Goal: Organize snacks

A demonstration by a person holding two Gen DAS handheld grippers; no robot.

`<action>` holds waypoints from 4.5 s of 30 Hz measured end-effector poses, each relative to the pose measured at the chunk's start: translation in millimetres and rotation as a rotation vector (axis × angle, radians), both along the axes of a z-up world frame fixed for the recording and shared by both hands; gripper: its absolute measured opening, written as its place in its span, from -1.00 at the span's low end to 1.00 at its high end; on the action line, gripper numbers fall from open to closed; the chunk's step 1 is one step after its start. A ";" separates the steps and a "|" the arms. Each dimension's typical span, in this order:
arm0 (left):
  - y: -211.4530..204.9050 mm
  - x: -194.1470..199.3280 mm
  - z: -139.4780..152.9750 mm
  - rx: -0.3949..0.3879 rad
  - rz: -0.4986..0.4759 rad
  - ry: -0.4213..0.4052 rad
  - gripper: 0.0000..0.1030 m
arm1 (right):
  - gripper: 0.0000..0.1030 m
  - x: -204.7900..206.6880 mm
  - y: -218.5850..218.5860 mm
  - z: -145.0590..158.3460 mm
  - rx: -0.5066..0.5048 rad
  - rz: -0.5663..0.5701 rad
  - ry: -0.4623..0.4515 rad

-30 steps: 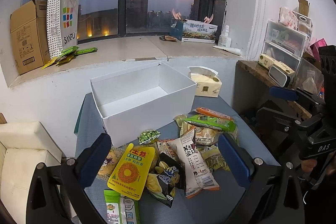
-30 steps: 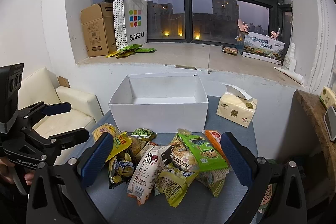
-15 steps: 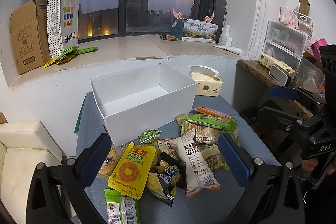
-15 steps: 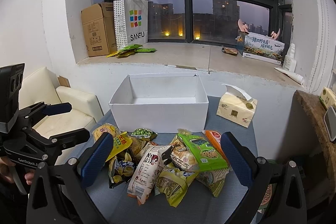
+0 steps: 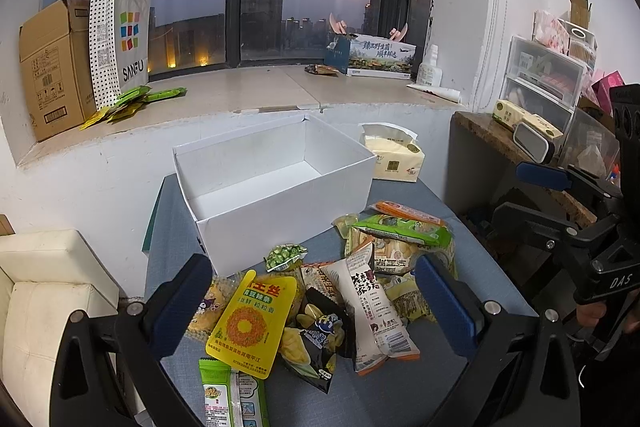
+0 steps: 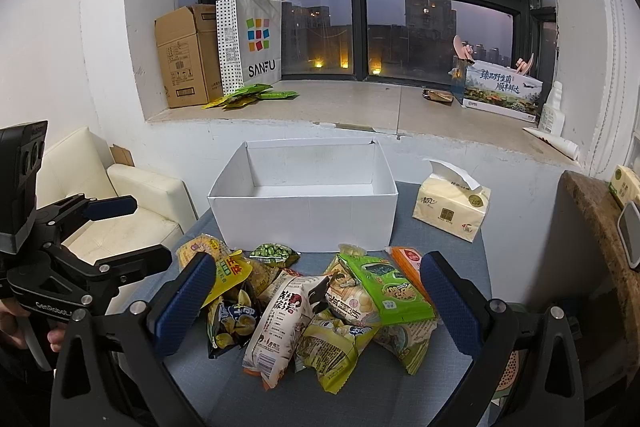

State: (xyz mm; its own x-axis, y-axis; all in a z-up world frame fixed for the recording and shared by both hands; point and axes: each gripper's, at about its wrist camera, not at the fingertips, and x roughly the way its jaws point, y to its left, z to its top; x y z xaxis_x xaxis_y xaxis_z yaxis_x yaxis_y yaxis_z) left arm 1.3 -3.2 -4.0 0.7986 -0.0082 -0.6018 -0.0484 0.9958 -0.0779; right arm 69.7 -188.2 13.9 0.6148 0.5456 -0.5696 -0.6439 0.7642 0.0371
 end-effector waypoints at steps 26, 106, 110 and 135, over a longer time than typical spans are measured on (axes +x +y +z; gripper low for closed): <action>-2.4 0.4 0.5 0.008 -0.003 0.004 1.00 | 1.00 -0.5 -0.2 -1.0 0.000 -0.001 0.003; 30.5 -9.0 -81.7 0.021 0.024 0.191 1.00 | -0.75 218.1 -33.5 -131.2 -0.243 0.001 0.369; 31.8 -13.7 -97.1 0.044 0.002 0.235 1.00 | -0.75 204.5 -45.9 -108.6 -0.198 -0.022 0.320; 35.1 -53.0 -150.4 0.133 -0.035 0.455 0.20 | -0.75 66.7 -94.3 -25.8 0.152 0.007 0.173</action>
